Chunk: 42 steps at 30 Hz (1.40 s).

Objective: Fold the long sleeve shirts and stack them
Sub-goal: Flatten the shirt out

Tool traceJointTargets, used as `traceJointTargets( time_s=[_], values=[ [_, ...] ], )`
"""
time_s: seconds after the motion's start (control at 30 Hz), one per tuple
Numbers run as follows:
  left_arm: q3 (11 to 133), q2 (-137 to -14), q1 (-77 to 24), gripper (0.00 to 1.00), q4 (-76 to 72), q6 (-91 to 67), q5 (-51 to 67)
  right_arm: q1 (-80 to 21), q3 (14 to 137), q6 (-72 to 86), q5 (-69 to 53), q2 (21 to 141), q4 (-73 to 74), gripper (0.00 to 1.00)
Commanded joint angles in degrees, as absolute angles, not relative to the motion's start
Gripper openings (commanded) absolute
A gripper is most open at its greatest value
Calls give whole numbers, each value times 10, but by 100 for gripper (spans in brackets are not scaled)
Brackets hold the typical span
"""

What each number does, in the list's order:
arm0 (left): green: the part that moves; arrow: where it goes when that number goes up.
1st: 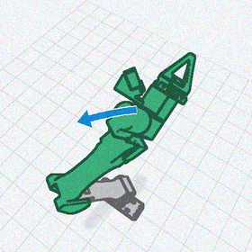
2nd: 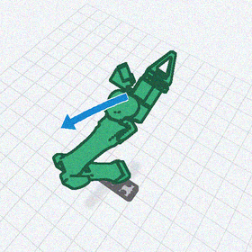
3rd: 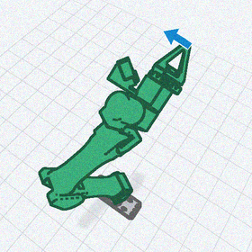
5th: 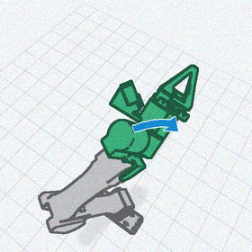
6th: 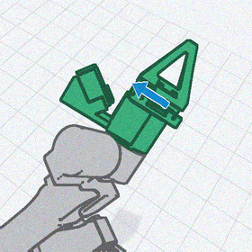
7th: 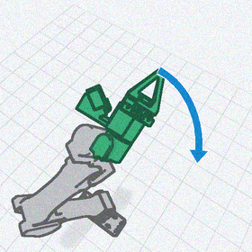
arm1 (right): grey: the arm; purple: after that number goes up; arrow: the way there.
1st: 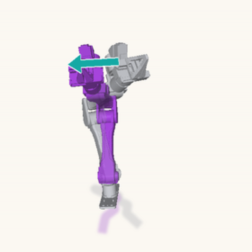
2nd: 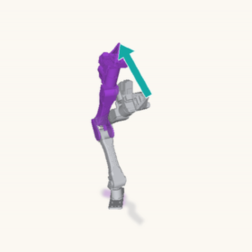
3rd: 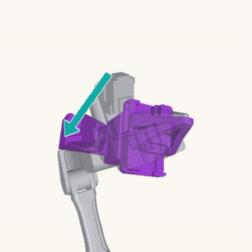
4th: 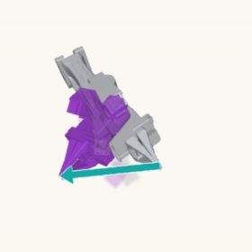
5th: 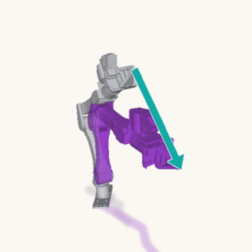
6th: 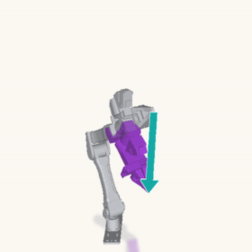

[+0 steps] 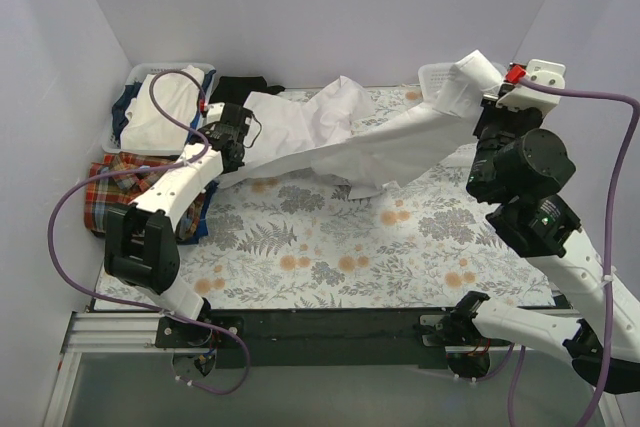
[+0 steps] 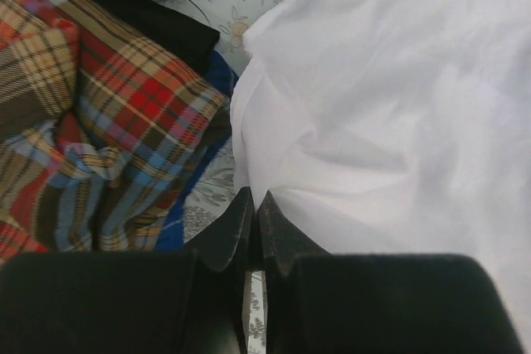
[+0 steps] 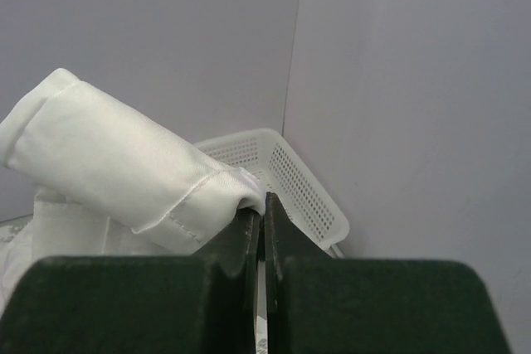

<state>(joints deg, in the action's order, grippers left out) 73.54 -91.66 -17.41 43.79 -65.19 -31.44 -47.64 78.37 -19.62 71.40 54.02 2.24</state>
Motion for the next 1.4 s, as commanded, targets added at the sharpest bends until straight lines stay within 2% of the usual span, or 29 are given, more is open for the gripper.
traceJointTargets(
  time_s=[0.0,0.03,0.07,0.1,0.17,0.2,0.33,0.47,0.57,0.77,1.07,1.2,1.37],
  values=[
    [770,-885,-175,10,471,-606,-423,-473,851,-269,697,540,-76,1],
    [770,-881,-175,14,472,-607,-423,-473,858,-273,688,551,-76,1],
    [768,-875,-174,24,475,-613,-414,-473,862,-273,673,556,-67,1],
    [756,-869,-175,49,482,-630,-408,-473,872,-263,663,562,-46,1],
    [731,-850,-174,57,478,-640,-381,-474,880,-203,626,577,54,1],
    [709,-844,-173,72,481,-658,-370,-474,882,-176,611,580,90,1],
    [676,-820,-174,81,482,-683,-317,-474,861,-52,526,581,221,1],
    [671,-822,-174,82,462,-682,-265,-474,821,42,388,573,306,1],
    [679,-831,-175,83,454,-681,-215,-474,779,103,350,571,379,1],
    [646,-839,-185,83,411,-700,-86,-474,624,237,321,509,452,1],
    [592,-889,-227,82,318,-725,27,-474,521,337,289,483,490,1],
    [566,-921,-229,82,309,-730,16,-474,486,310,242,510,485,1],
    [570,-968,-228,81,361,-732,-71,-475,450,232,71,564,453,1]
  ],
)
